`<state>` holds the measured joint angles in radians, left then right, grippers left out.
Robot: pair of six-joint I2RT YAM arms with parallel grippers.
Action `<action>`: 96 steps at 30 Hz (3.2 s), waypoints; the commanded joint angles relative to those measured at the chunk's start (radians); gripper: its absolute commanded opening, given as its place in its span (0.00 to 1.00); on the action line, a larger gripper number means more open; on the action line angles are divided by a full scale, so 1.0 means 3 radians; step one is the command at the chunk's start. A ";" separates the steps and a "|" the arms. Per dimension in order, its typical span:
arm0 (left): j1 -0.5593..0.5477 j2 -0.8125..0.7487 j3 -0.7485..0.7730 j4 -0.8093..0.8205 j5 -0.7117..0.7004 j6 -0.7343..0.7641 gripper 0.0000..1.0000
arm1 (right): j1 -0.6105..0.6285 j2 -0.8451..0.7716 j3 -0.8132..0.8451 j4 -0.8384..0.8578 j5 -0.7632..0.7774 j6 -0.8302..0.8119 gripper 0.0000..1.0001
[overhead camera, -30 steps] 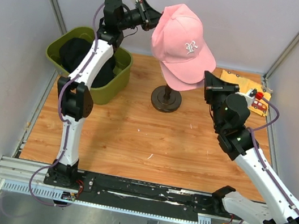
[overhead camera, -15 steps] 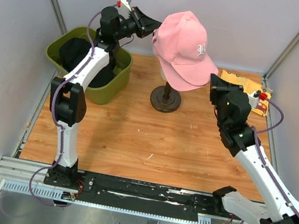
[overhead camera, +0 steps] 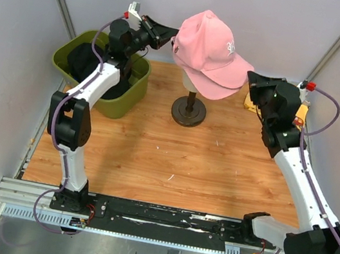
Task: Stack the hats
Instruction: Stack the hat on the hat.
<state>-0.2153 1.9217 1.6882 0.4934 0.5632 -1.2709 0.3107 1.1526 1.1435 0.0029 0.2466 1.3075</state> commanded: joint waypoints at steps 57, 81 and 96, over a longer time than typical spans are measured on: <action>-0.0024 -0.0359 -0.0111 -0.0338 -0.0304 0.0270 0.08 | -0.0766 0.0397 0.0432 0.0014 -0.1345 -0.0322 0.01; -0.0039 -0.0154 0.0033 -0.0336 -0.0316 0.0288 0.10 | -0.0606 0.0407 0.0737 -0.0278 -0.1133 -0.0706 0.01; -0.0035 0.0009 0.0593 -0.0384 -0.0410 0.0161 0.04 | -0.0607 0.0674 0.1104 -0.0033 -0.1216 -0.0607 0.01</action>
<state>-0.2314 1.9057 1.7954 0.3630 0.4618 -1.2198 0.1143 1.3426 1.4319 -0.0525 -0.1036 1.1229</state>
